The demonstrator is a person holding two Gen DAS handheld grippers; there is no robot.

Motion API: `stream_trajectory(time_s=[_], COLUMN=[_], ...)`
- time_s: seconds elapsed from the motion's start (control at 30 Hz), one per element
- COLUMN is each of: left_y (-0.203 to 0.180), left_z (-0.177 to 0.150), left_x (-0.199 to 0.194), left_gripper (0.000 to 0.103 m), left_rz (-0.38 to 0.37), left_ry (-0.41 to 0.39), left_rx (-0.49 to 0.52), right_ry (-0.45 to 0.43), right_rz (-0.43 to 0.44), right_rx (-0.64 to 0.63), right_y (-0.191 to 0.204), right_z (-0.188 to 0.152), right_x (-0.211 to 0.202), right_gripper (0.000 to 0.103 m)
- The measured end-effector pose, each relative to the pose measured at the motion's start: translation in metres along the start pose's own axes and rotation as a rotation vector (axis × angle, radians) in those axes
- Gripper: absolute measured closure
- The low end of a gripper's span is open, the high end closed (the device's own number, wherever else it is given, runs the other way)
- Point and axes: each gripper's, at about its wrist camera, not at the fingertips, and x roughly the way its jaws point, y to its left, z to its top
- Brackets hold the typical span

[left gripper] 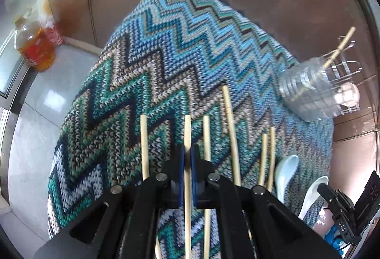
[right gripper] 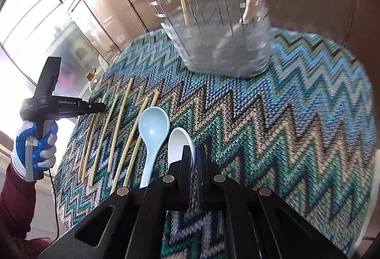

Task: Organize utensils
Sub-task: 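Grasp the white spoon with the right tool while the left tool grasps a chopstick, then lower the white spoon into the wire holder while the left tool inserts its chopstick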

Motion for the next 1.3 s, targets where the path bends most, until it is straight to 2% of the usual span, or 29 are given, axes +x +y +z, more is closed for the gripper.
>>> stream_trajectory(time_s=[0.2,0.3,0.47,0.57,0.77,0.87,0.97,1.07,1.3], left_y=[-0.01,-0.021,-0.059,-0.09,-0.149,-0.177,-0.2,-0.221,-0.237], left_z=[-0.012,-0.015,-0.006,0.007,0.037,0.051,0.063,0.07,0.072], left_x=[-0.039,-0.07,-0.13,-0.165,-0.209,-0.206,-0.184,-0.151,-0.09], left_gripper=[0.099,0.099,0.099,0.099,0.099,0.099,0.099,0.099,0.098], left_rz=[-0.046,-0.087,-0.148,-0.189,-0.288,-0.316,-0.318,-0.272,-0.189], left_ry=[-0.088,-0.174,-0.357,-0.495,-0.757,-0.876,-0.923,-0.954,-0.99], left_rx=[0.034,0.06,0.131,0.169,0.179,0.175,0.169,0.194,0.225], right_ry=[-0.128,-0.209,-0.391,-0.502,-0.699,-0.776,-0.814,-0.822,-0.816], right_rz=[-0.046,-0.075,-0.142,-0.171,-0.247,-0.297,-0.321,-0.344,-0.397], right_rx=[-0.003,-0.013,-0.032,-0.039,-0.03,-0.027,-0.017,-0.013,-0.018], right_y=[0.013,0.021,0.034,0.039,0.04,0.036,0.029,0.017,-0.003], right_z=[-0.01,-0.008,0.022,0.047,0.098,0.119,0.134,0.144,0.134], right_x=[-0.05,-0.079,-0.123,-0.14,-0.143,-0.131,-0.111,-0.084,-0.047], right_gripper=[0.099,0.099,0.099,0.099,0.099,0.099,0.099,0.099,0.098])
